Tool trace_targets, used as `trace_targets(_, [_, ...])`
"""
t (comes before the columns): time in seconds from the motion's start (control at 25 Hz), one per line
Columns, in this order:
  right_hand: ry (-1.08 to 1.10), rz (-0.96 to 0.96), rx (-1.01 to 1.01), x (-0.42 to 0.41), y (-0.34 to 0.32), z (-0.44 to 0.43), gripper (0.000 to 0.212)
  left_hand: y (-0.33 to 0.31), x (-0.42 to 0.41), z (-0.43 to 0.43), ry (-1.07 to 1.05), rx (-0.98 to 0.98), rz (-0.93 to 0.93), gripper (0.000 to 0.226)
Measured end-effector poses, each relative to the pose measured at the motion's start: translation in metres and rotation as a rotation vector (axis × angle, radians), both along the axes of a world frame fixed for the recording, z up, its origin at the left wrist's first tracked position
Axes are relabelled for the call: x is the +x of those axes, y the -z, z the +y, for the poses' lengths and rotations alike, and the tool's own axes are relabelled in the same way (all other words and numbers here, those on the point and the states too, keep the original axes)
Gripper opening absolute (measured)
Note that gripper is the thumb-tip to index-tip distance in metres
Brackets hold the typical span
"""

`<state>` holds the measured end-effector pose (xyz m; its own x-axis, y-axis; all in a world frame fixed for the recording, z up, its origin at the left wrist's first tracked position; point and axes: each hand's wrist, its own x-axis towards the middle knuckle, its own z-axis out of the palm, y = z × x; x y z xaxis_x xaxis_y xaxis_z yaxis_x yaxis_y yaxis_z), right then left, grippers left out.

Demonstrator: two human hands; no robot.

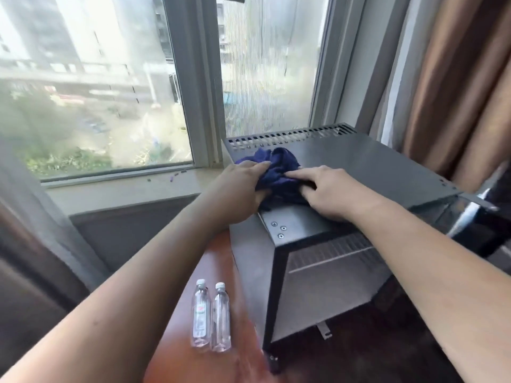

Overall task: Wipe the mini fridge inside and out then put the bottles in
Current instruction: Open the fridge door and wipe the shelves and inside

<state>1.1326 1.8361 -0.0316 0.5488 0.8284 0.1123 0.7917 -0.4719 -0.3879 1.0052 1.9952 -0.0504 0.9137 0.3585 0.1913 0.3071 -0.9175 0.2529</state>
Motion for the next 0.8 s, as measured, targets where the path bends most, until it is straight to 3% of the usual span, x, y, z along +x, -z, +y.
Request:
trace_targets(0.44, [0.065, -0.002, 0.278, -0.073, 0.024, -0.086, 0.039, 0.002, -0.058, -0.082, 0.096, -0.036, -0.055, 0.062])
trace_targets(0.8, [0.169, -0.010, 0.202, -0.092, 0.015, -0.074, 0.045, 0.016, -0.064, -0.063, 0.180, -0.148, -0.169, 0.061])
